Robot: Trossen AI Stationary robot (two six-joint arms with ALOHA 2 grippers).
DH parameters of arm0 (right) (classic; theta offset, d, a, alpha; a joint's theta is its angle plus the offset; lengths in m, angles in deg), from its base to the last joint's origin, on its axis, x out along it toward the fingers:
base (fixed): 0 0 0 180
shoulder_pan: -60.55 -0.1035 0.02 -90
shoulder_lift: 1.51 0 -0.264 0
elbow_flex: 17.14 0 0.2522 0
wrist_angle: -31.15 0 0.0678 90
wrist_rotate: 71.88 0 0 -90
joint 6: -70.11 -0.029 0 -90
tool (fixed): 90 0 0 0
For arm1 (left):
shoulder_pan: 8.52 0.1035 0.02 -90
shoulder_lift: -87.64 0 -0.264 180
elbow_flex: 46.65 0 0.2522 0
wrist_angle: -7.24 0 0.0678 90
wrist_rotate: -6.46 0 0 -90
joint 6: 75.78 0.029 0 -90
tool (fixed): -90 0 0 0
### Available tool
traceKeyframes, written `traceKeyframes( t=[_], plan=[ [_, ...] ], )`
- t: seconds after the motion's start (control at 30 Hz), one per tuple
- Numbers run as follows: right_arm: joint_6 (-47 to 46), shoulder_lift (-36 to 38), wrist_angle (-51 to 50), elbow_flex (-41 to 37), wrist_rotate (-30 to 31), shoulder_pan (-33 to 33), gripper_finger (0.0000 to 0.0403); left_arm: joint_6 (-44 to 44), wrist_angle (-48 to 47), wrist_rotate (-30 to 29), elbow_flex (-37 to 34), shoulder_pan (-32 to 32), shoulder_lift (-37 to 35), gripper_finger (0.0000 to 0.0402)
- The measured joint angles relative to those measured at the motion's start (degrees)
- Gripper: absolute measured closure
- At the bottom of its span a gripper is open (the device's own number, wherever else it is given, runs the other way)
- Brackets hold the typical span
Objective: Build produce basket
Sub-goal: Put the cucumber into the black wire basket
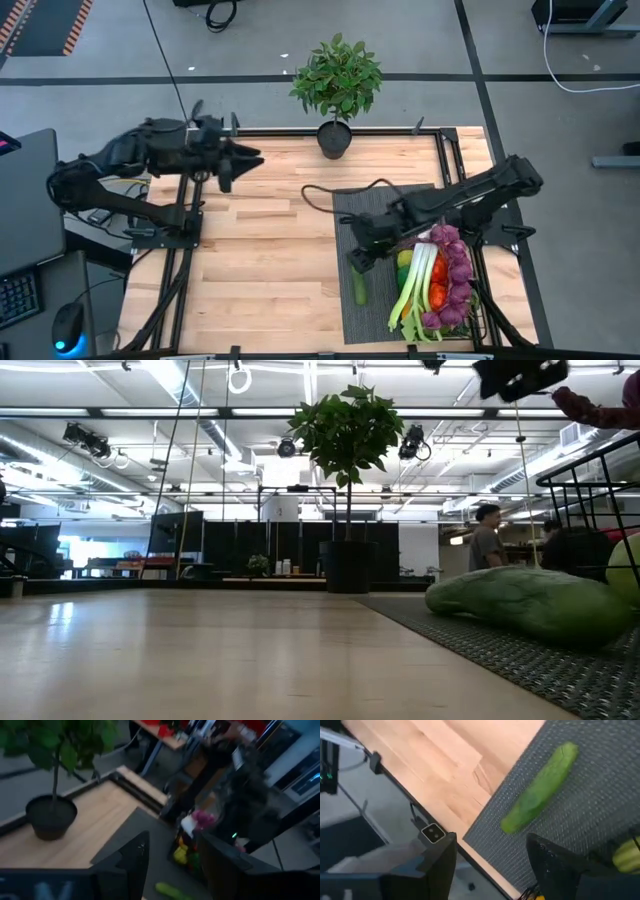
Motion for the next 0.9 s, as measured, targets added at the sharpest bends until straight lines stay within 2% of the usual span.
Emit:
traceKeyframes(
  t=[0.1,0.23,0.4,0.6,0.73,0.9],
  plan=[
    [3.3,-2.6,3.0,0.0,-3.1,2.1,0.0163,0.2,1.7,-0.1,0.0,0.0,-1.1,0.023],
    [8.8,-5.7,0.6,3.2,-5.2,4.6,0.0168,-2.2,2.7,0.2,0.0,0.0,-1.8,0.023],
    [15.3,-9.0,-4.8,9.9,-5.5,7.2,0.0169,-2.3,-0.3,0.8,0.0,-0.8,-2.1,0.023],
    [16.3,-12.3,-15.7,15.1,-6.8,8.1,0.0168,-2.3,-5.1,0.9,0.0,-0.7,-2.6,0.023],
    [15.5,-12.5,-15.6,14.1,-8.0,6.9,0.0151,-3.7,-6.0,0.9,0.0,-0.8,-2.4,0.023],
    [14.2,-12.5,-17.1,12.0,-6.9,6.3,0.0109,-5.3,-6.0,0.9,0.0,-0.8,-2.4,0.023]
  ],
)
